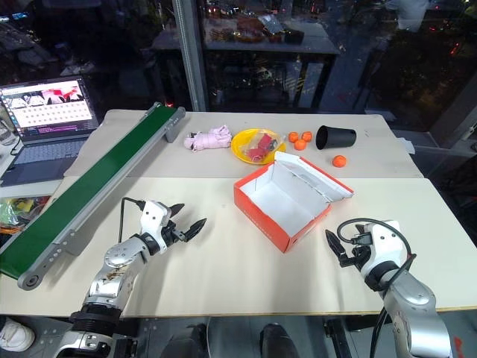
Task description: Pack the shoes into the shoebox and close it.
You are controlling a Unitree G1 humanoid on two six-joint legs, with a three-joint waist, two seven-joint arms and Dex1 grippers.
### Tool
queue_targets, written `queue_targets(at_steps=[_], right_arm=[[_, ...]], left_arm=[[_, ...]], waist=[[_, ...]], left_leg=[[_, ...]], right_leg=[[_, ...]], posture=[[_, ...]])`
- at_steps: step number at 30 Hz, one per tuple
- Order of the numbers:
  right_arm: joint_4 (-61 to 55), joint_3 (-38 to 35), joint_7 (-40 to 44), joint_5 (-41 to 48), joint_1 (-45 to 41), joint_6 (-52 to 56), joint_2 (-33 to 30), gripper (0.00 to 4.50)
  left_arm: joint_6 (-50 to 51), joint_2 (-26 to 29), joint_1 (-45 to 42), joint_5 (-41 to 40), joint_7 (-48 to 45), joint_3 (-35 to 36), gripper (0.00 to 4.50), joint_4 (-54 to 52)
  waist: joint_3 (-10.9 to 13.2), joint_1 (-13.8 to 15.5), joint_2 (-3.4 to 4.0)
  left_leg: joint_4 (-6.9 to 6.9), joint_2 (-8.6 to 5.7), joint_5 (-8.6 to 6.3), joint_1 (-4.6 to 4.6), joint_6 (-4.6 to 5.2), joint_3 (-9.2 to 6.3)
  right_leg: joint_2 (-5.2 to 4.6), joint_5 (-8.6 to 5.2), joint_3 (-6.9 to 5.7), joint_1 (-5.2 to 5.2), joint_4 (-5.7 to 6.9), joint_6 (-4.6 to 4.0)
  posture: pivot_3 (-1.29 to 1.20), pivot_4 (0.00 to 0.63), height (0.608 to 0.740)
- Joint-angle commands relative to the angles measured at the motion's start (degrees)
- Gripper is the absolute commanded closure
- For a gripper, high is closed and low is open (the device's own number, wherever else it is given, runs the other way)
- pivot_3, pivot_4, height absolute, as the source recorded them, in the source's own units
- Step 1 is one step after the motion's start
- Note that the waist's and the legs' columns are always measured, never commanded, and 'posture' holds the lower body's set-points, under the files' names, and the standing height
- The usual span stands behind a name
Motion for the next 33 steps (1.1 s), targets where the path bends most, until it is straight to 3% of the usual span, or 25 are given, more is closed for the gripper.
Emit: queue_targets(at_steps=[1,7,13,17,22,27,33], right_arm=[[-1.5,-0.9,-0.2,0.1,-0.1,-1.3,-0.1,0.08],[-6.6,-2.9,1.0,2.9,-2.5,4.0,-4.2,0.08],[-11.9,-6.1,0.6,10.9,-10.4,13.9,-9.1,0.08],[-11.0,-1.9,-0.2,12.5,-20.6,17.9,-9.6,0.08],[-7.8,4.8,-1.1,10.6,-27.0,18.3,-6.8,0.08],[-2.2,11.8,-1.3,5.7,-29.8,13.3,-2.0,0.08],[-0.8,17.3,2.8,4.7,-31.4,13.5,-0.8,0.08]], left_arm=[[0.3,0.0,-1.3,-0.5,-0.2,0.2,0.00,-1.9],[2.0,0.8,-5.1,-1.5,1.9,3.0,0.00,-3.2],[5.1,2.6,-9.5,-4.0,5.0,8.0,0.00,-6.8],[8.7,2.8,-12.1,-3.8,8.7,9.2,0.00,-9.8],[14.1,3.1,-11.1,-4.0,13.3,10.4,0.00,-16.3],[19.6,3.0,-6.2,-3.7,17.2,11.7,0.00,-23.8],[24.1,4.7,-2.9,-4.6,18.8,14.6,0.00,-27.4]], waist=[[0.0,0.0,0.00],[0.0,0.0,0.00],[0.0,-0.1,-0.04],[0.1,-0.1,-0.07],[0.1,-0.1,-0.18],[0.1,-0.1,-0.20],[0.1,-0.1,-0.21]], left_leg=[[0.00,0.00,0.00,0.00,0.00,0.00],[0.01,0.00,0.00,0.00,0.00,0.00],[0.00,0.00,0.01,-0.02,0.01,-0.04],[0.01,-0.03,0.02,-0.03,0.03,-0.07],[-0.01,-0.03,0.05,-0.07,0.08,-0.10],[-0.03,-0.03,0.20,-0.11,0.35,-0.09],[-0.03,-0.02,0.19,-0.17,0.35,-0.10]], right_leg=[[0.00,0.00,0.00,0.00,0.00,0.00],[0.00,0.00,0.00,0.00,0.00,0.00],[0.03,0.02,0.00,-0.02,0.02,0.02],[0.03,0.02,0.00,0.02,-0.02,0.05],[0.04,0.04,-0.01,0.01,-0.02,0.08],[0.04,0.15,0.01,-0.01,-0.06,0.29],[0.05,0.13,-0.02,-0.11,-0.02,0.25]], posture=[[0.00,0.150,0.736],[0.00,0.150,0.736],[0.00,0.150,0.736],[0.00,0.150,0.736],[0.00,0.150,0.736],[0.00,0.150,0.736],[0.00,0.150,0.736]])
